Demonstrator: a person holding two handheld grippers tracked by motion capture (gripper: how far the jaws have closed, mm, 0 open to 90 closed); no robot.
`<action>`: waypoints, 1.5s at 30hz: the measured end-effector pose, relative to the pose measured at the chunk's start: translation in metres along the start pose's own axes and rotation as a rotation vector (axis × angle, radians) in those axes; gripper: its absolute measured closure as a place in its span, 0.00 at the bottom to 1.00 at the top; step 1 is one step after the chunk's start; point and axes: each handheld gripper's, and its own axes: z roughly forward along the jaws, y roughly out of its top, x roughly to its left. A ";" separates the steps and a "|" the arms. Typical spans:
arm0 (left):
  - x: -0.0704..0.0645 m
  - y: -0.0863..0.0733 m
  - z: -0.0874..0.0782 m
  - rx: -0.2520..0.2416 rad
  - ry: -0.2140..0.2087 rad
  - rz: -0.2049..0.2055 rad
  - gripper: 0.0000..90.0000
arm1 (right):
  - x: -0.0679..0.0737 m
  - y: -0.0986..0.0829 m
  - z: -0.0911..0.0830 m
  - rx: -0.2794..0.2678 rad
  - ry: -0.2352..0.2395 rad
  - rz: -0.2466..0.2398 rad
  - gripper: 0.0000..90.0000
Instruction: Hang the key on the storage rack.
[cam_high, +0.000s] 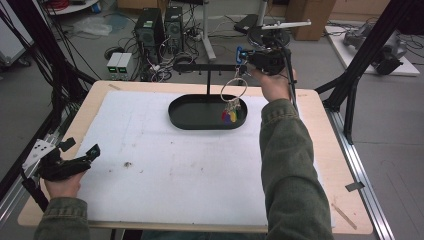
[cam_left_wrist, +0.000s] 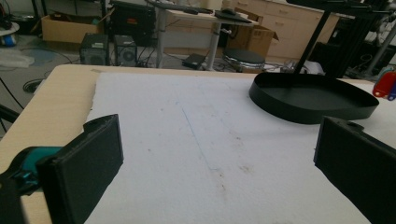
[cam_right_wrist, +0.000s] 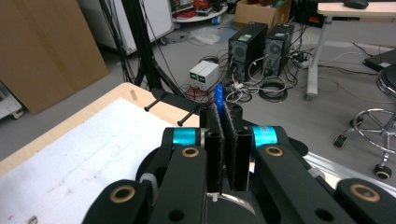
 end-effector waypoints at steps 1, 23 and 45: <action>0.000 0.000 0.000 0.001 -0.001 0.000 0.02 | 0.001 0.001 0.002 -0.001 0.001 -0.001 0.98; 0.001 -0.001 0.002 0.003 -0.014 -0.009 0.02 | -0.001 0.020 0.057 0.005 -0.059 0.062 0.98; 0.002 -0.002 0.005 0.022 -0.011 0.003 0.02 | -0.011 0.017 0.089 0.011 -0.050 0.102 0.97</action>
